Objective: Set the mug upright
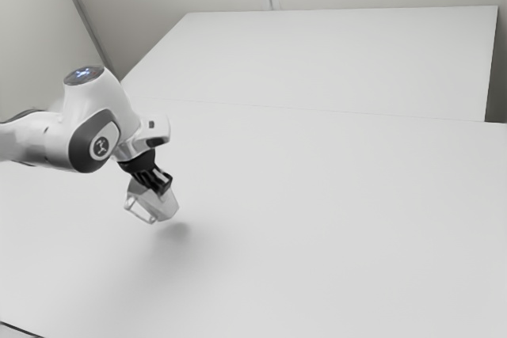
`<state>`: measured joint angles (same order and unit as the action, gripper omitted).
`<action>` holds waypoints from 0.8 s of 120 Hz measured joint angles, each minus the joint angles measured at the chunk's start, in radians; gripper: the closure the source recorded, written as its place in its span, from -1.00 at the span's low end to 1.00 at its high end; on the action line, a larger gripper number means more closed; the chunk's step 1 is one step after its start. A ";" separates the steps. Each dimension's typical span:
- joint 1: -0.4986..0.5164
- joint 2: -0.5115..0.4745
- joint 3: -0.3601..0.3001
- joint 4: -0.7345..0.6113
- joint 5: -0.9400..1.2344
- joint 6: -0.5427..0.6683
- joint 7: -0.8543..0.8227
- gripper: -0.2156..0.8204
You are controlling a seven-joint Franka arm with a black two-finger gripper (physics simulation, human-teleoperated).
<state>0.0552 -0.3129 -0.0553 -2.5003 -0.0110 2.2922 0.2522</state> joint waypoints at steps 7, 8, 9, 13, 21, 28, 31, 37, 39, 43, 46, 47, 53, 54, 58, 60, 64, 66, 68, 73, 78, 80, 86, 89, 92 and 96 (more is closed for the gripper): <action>0.000 0.004 0.000 -0.015 0.002 0.028 -0.028 0.93; 0.000 0.005 0.000 -0.017 0.002 0.031 -0.032 0.93; 0.000 0.006 0.000 -0.019 0.002 0.034 -0.036 0.93; 0.000 0.008 0.000 -0.026 0.003 0.045 -0.051 0.93; -0.002 0.018 -0.001 -0.036 0.004 0.059 -0.077 0.93; -0.003 0.029 -0.001 -0.040 0.005 0.067 -0.098 0.93; -0.003 0.034 -0.001 -0.041 0.005 0.070 -0.106 0.93; -0.003 0.045 -0.001 -0.041 0.006 0.076 -0.122 0.93; -0.003 0.048 -0.001 -0.042 0.006 0.077 -0.127 0.93; -0.003 0.056 -0.001 -0.042 0.006 0.081 -0.136 0.93; -0.004 0.061 -0.001 -0.042 0.006 0.083 -0.143 0.93; -0.004 0.063 -0.001 -0.042 0.006 0.084 -0.145 0.93; -0.004 0.073 -0.001 -0.041 0.007 0.089 -0.158 0.93; -0.004 0.075 -0.001 -0.041 0.007 0.090 -0.160 0.93; -0.005 0.081 -0.001 -0.039 0.007 0.093 -0.167 0.93; -0.005 0.084 -0.001 -0.038 0.007 0.094 -0.171 0.93; -0.005 0.092 -0.001 -0.036 0.007 0.097 -0.178 0.93; -0.006 0.096 -0.001 -0.035 0.007 0.098 -0.181 0.93; -0.006 0.101 -0.001 -0.034 0.007 0.099 -0.185 0.93; -0.006 0.112 -0.001 -0.031 0.007 0.101 -0.192 0.93; -0.006 0.120 -0.002 -0.030 0.007 0.103 -0.200 0.93; -0.006 0.122 -0.002 -0.029 0.007 0.104 -0.202 0.93; -0.006 0.127 -0.002 -0.029 0.006 0.106 -0.210 0.92; -0.008 0.128 -0.002 -0.029 0.006 0.106 -0.214 0.90; -0.010 0.128 -0.002 -0.029 0.003 0.107 -0.216 0.86; -0.014 0.127 -0.002 -0.029 -0.003 0.107 -0.218 0.77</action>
<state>0.0417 -0.1860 -0.0575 -2.5296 -0.0144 2.3994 0.0342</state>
